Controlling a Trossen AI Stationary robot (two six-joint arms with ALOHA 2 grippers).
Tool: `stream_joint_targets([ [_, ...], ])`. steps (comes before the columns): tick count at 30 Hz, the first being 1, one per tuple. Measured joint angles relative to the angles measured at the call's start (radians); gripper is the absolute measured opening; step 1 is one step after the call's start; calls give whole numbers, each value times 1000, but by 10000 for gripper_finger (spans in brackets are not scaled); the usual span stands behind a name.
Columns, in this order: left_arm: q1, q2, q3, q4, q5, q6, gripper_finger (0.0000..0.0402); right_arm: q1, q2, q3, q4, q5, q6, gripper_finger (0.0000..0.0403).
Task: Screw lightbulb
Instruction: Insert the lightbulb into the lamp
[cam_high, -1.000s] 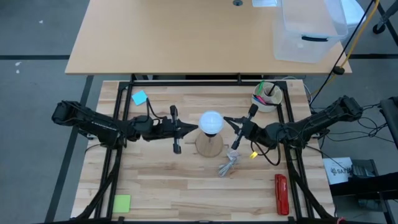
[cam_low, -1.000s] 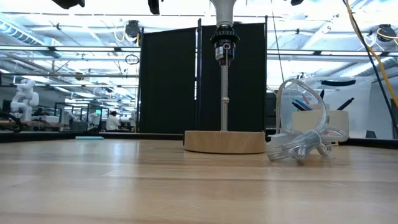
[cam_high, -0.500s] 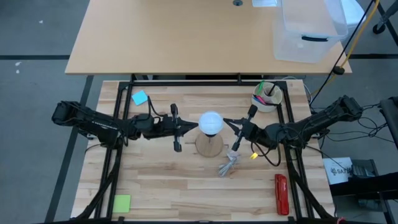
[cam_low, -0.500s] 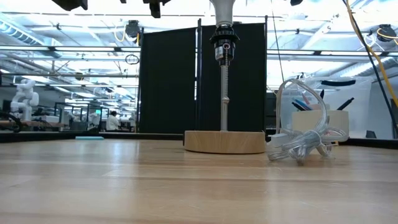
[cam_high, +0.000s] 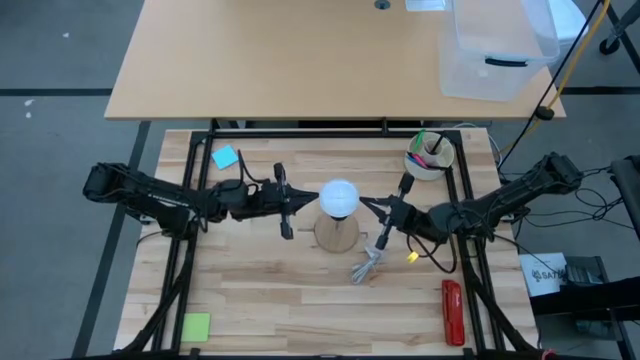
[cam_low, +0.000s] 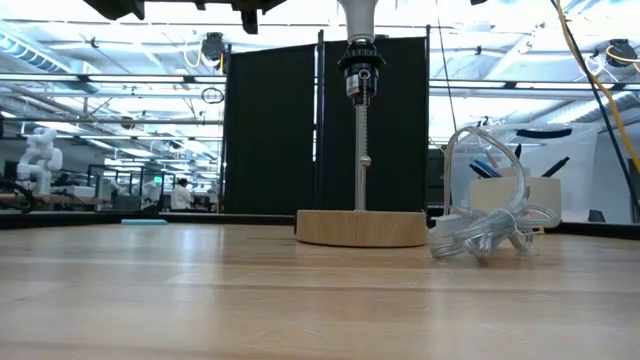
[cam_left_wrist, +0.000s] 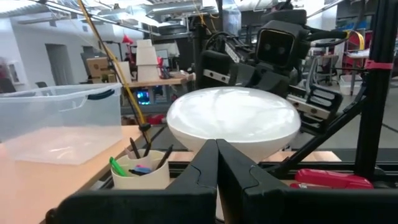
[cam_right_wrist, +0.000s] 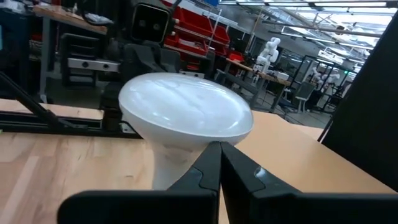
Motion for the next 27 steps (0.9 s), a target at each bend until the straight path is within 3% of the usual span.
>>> stream_joint_targets([
  [20, 37, 0, 0, -6, -38, -23, 0, 42, 20, 0, -63, 6, 90, 0],
  [27, -36, -64, 0, -74, -56, 13, 0, 33, 25, 0, -42, 63, 73, 0],
])
